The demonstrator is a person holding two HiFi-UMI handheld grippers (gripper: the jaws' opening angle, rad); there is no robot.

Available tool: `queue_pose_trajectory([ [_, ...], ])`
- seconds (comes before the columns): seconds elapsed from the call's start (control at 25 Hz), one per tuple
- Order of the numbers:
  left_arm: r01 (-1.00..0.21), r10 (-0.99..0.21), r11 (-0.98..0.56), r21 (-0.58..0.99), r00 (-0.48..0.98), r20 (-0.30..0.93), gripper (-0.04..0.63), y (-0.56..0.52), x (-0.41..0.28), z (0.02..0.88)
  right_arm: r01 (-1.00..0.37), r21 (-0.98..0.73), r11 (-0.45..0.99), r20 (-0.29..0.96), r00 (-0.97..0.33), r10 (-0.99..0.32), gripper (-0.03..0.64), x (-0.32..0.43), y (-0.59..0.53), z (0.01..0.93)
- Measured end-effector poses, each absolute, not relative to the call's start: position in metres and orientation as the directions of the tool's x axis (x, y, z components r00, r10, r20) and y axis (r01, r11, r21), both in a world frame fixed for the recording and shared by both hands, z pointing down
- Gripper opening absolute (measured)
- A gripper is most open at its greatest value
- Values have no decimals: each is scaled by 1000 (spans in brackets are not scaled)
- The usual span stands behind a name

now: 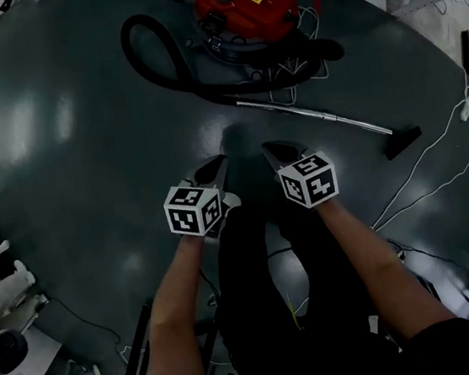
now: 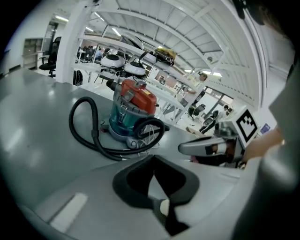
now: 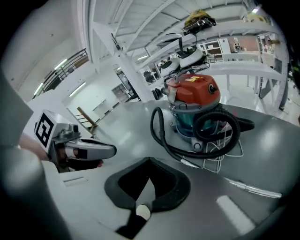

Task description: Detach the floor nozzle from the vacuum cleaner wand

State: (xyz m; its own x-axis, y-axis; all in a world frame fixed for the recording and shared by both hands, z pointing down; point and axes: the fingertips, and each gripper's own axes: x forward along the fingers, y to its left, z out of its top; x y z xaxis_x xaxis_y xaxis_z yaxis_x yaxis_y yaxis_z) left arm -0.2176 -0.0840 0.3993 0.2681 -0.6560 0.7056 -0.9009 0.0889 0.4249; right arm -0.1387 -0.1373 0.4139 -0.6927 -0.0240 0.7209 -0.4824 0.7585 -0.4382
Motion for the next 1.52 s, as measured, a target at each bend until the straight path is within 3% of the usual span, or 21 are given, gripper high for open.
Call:
queue_pose_trajectory([
  [0.6,-935,-714,72,348,195,672,8,-133,-266,584,-318,-296,901,704,-710,-20,-3,-179,-206,577],
  [0.88,-955,-703,-80,286,258,663,8,-151,-276,659,-226,-280,933,689,-724,32,-2,-190,-223,660],
  [1.16,-961,-734,-61,271,227,640,9,-160,-286,730,-109,-235,966,693,-716,88,-2,-183,-230,737],
  [1.52,-960,-768,-41,277,208,606,9,-172,-278,774,-40,-219,975,679,-724,123,-2,-184,-227,772],
])
